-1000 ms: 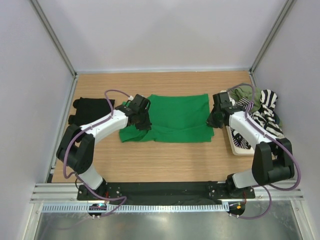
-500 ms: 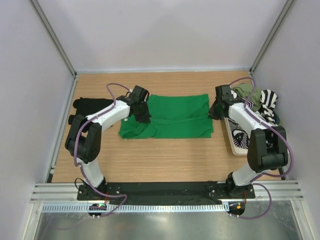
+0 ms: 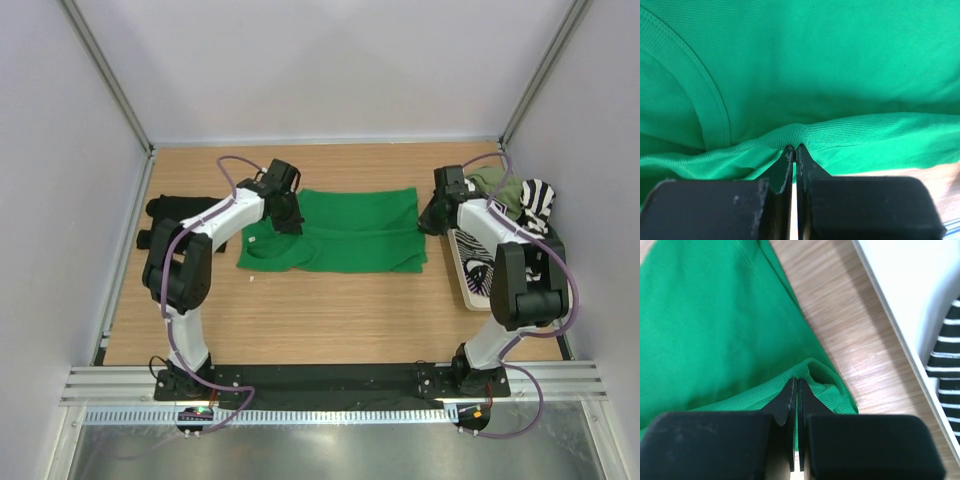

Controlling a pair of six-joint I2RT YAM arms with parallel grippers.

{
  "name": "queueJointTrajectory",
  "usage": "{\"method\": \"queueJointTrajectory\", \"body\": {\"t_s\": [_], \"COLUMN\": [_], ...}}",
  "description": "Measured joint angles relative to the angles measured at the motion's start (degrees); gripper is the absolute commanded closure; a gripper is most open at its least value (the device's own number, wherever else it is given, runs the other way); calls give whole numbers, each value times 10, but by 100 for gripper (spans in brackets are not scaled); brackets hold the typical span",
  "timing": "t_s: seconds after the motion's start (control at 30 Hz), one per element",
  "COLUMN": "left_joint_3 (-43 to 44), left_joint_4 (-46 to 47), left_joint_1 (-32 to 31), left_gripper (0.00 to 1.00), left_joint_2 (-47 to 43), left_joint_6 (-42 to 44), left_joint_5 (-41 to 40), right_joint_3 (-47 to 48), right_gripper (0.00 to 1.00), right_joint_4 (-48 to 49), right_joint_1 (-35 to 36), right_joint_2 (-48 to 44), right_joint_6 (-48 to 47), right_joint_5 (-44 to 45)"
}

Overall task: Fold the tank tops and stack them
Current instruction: Fold the tank top

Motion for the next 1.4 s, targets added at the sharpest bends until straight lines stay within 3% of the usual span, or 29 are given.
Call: {"method": "queueJointTrajectory", "body": {"t_s": [0.27,0.33,0.4,0.43,0.47,0.53,0.63,0.8,1.07,1.4], "left_joint_3": [45,57,70,77,84,91,91,53,-130,-293], "left_joint_4": [-17,-19,-23,-26,-28,-29,-34,-41,-12,7], "left_joint_1": [11,12,14,15,15,16,18,19,21,95], "left_gripper": [100,99,89,85,77,69,58,50,50,49], "left_joint_2": [41,50,60,66,71,77,73,2,-229,-292], "left_joint_6": [7,10,12,14,14,16,21,28,23,22], "left_joint_5": [0,0,0,0,0,-3,-14,-52,-78,-73], "right_joint_3": [37,43,47,49,49,49,46,-12,-154,-256], "right_gripper": [96,92,82,63,57,45,39,42,55,53], "right_joint_4": [7,9,10,11,13,15,26,44,58,59], "right_joint_1": [-1,-2,-2,-3,-3,-4,-4,-4,-4,-4], "right_joint_2": [29,37,46,51,54,57,49,-31,-199,-229], "right_joint_6": [0,0,1,2,3,2,1,-4,-17,-44], "right_joint_5": [-3,-2,-1,0,1,7,16,26,2,-25]}}
